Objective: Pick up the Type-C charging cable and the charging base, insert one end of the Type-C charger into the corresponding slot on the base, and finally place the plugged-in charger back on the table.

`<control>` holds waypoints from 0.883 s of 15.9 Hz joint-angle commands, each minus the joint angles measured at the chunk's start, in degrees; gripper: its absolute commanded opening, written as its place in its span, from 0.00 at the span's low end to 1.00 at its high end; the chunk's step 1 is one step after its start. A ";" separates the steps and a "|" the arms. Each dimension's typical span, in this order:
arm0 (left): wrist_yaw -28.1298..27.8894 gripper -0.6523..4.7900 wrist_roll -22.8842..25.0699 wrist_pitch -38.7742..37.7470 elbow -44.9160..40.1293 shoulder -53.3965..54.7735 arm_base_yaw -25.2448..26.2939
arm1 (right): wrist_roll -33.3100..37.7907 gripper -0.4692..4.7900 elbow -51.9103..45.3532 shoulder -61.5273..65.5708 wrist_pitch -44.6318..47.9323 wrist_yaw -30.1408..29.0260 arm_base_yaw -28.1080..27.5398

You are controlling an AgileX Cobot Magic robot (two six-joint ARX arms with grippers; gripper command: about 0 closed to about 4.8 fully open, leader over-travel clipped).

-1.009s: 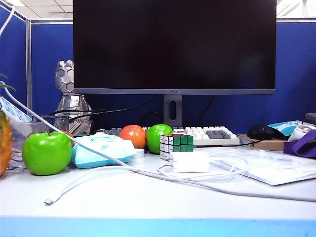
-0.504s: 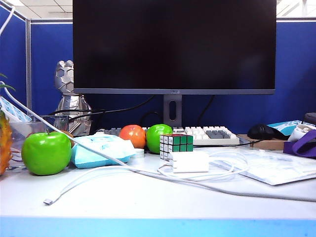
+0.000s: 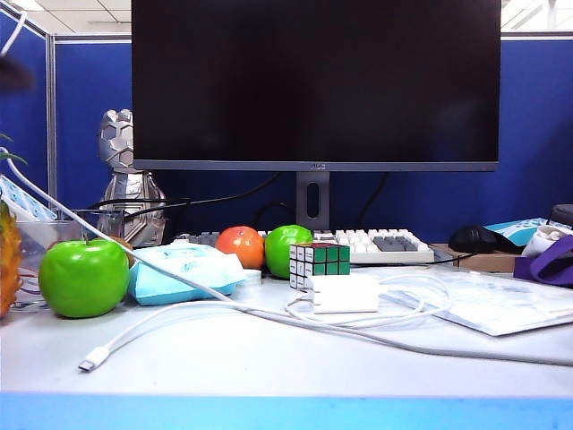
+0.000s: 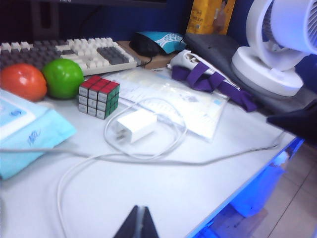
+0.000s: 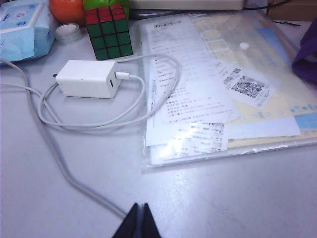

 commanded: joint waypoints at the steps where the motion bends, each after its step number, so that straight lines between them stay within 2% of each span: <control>1: -3.85 0.11 0.57 2.73 -5.64 0.02 0.04 | 0.24 0.09 -0.22 -0.04 -0.11 -0.52 0.07; 2: -6.60 0.11 1.90 2.71 -6.21 0.00 0.04 | 0.24 0.09 -0.22 -0.04 -0.11 -0.55 0.07; 3: -11.82 0.11 4.07 2.64 -6.71 -2.16 0.63 | 0.24 0.09 -0.22 -0.04 -0.11 -0.52 0.07; 6: -10.21 0.11 4.20 2.58 -8.72 -6.69 8.55 | 0.24 0.09 -0.22 -0.04 -0.11 -0.52 0.07; 8: -2.91 0.11 4.24 2.27 -8.70 -6.71 21.99 | 0.24 0.09 -0.22 -0.07 -0.09 -0.52 0.07; 9: -2.34 0.11 4.26 1.18 -8.70 -6.71 31.95 | 0.24 0.09 -0.22 -0.07 -0.09 -0.55 0.07; 10: -2.95 0.11 4.46 0.44 -8.70 -6.71 35.12 | 0.24 0.09 -0.22 -0.04 -0.09 -0.52 0.07; 11: -3.98 0.11 5.42 -0.66 -8.70 -6.71 37.31 | 0.24 0.09 -0.22 -0.07 -0.09 -0.55 0.07; 12: -6.27 0.11 9.75 -1.09 -8.70 -6.71 38.82 | 0.24 0.09 -0.22 -0.04 -0.09 -0.55 0.07; 14: -9.62 0.11 10.67 -1.27 -8.70 -6.71 38.75 | 0.24 0.09 -0.22 -0.07 -0.11 -0.52 0.07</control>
